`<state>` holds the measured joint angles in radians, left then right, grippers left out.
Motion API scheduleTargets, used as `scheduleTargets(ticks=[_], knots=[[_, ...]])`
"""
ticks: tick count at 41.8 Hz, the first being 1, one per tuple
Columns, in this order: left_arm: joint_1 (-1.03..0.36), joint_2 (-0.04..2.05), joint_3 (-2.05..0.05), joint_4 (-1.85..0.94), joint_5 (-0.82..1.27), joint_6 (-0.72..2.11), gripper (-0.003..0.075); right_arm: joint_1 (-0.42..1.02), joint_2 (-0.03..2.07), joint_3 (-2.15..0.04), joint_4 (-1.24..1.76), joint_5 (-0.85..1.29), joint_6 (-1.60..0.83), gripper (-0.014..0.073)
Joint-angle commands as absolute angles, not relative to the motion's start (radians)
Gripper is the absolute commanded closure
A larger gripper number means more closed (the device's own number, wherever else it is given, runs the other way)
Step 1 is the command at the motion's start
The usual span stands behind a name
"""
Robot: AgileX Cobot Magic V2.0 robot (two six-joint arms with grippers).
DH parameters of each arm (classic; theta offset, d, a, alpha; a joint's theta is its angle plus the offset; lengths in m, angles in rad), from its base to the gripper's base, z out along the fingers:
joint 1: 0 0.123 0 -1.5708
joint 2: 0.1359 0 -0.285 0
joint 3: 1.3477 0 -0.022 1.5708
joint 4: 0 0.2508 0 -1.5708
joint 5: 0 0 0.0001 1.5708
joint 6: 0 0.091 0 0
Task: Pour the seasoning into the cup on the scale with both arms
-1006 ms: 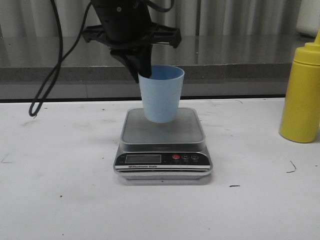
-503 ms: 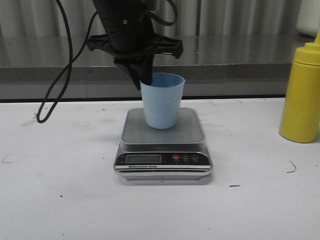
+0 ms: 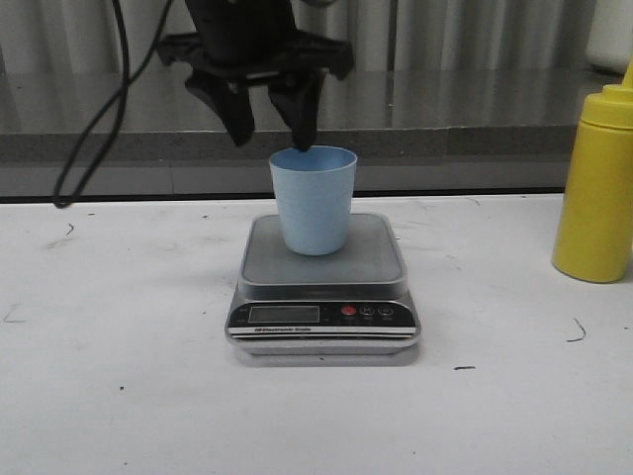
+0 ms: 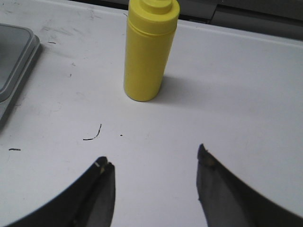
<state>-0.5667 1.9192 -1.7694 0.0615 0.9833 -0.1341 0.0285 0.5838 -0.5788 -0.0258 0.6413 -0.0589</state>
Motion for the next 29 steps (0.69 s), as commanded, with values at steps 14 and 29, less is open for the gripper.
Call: scheduleTargets(ticks=[14,29], knots=[[-0.573,1.356,-1.463,0.057,0.901,-0.072,0.0283,0.024,0.592,-0.611,-0.042,0.581,-0.068,0.0175],[-0.573,0.948,-1.081,0.036,0.807,-0.07,0.0283,0.024,0.592,-0.611,-0.042,0.581,-0.068,0.0175]])
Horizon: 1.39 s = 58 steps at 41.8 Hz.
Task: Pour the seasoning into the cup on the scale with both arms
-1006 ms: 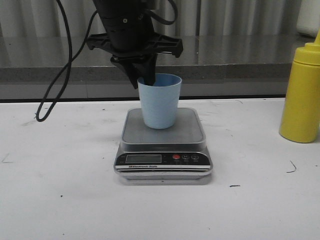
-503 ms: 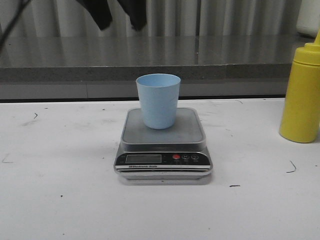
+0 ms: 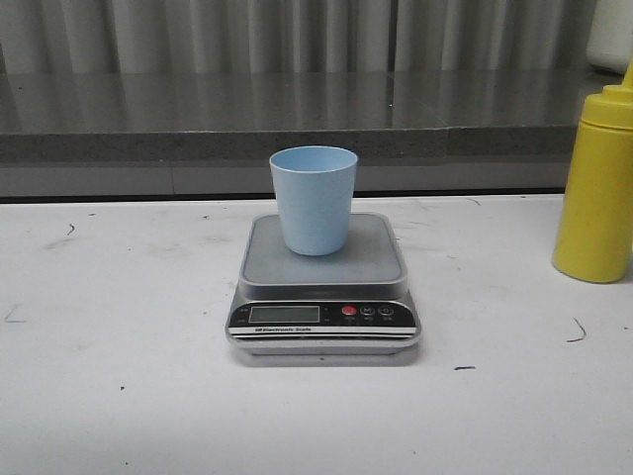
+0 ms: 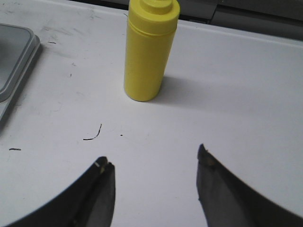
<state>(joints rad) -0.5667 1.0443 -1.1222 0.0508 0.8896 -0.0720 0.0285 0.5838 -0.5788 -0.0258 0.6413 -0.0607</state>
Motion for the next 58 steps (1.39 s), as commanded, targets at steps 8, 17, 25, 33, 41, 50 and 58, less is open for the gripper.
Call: scheduleTargets(ticks=[8,17,25,33,41,50,58], knots=[[-0.573,0.773,-0.933,0.015,0.792,-0.07,0.0283,0.024,0.592,-0.611,-0.042,0.581,-0.068,0.0175],[-0.573,0.653,-0.85,0.013,0.787,-0.07,0.0283,0.024,0.592,-0.611,-0.042,0.581,-0.068,0.0175],[-0.573,0.642,-0.848,0.013,0.789,-0.07,0.0283,0.024,0.592,-0.611,-0.042,0.581,-0.068,0.0175],[-0.573,0.642,-0.848,0.013,0.789,-0.07,0.0283,0.024,0.592,-0.611,-0.038,0.577,-0.067,0.0175],[-0.573,0.642,-0.848,0.013,0.789,-0.07,0.0283,0.024,0.592,-0.611,-0.032,0.548,-0.067,0.0172],[-0.573,0.642,-0.848,0.013,0.789,-0.07,0.0283,0.024,0.638,-0.642,0.027,0.536,-0.067,-0.0006],[-0.573,0.642,-0.848,0.013,0.789,-0.07,0.0283,0.024,0.754,-0.697,0.056,0.507,-0.067,-0.002]])
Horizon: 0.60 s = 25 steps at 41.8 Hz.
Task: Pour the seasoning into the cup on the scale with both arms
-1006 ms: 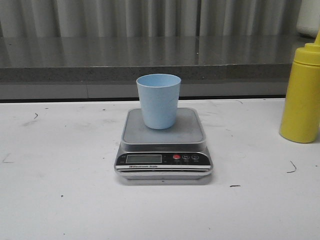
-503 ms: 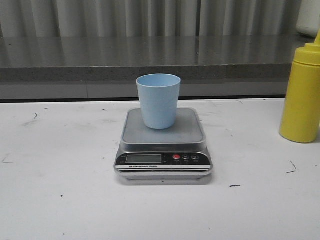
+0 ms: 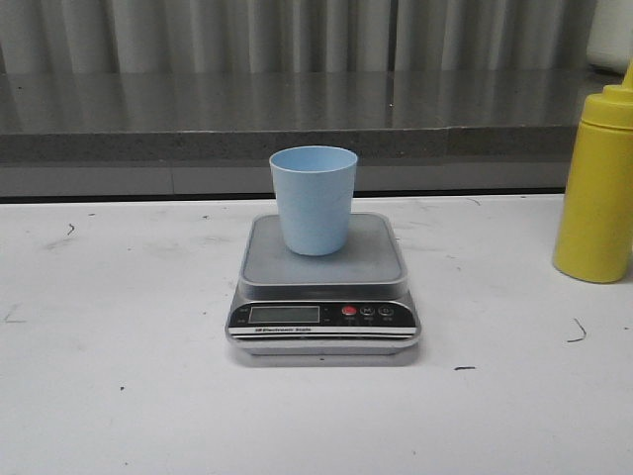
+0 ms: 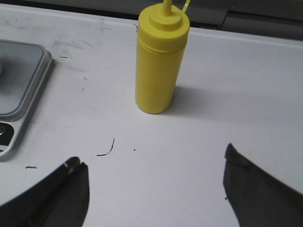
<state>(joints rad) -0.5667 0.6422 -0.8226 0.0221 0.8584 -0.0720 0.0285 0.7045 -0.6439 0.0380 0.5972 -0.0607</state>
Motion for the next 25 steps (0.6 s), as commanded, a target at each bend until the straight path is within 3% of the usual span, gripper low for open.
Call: scheduleTargets(ticks=[1,14,25], knots=[[-0.573,0.642,-0.848,0.013,0.789,-0.07,0.0283,0.024,0.772,-0.701,0.063,0.491,-0.067,-0.002],[-0.573,0.642,-0.848,0.013,0.789,-0.07,0.0283,0.024,1.049,-0.694,0.125,0.26,-0.067,-0.002],[-0.573,0.642,-0.848,0.013,0.789,-0.07,0.0283,0.024,1.24,-0.553,0.186,-0.176,-0.067,-0.002]])
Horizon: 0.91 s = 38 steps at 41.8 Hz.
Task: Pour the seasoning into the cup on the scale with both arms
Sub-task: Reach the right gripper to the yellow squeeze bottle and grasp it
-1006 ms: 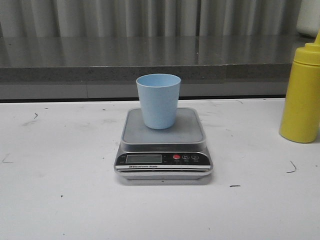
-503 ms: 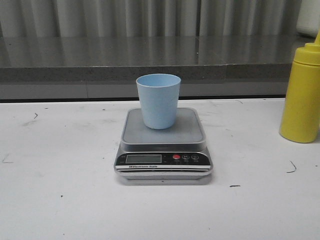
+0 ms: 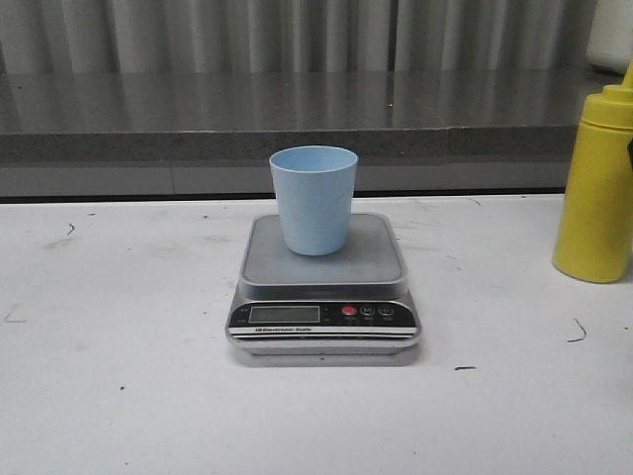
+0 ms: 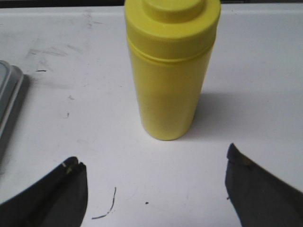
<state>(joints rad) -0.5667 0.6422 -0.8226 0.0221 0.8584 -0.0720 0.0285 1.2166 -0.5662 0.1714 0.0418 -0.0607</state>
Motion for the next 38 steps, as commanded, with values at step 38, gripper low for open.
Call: scheduleTargets(ticks=[38], knots=[[-0.573,0.642,-0.848,0.013,0.789,-0.07,0.0283,0.025,1.756,-0.624,0.082,-0.897,0.061,-0.002]])
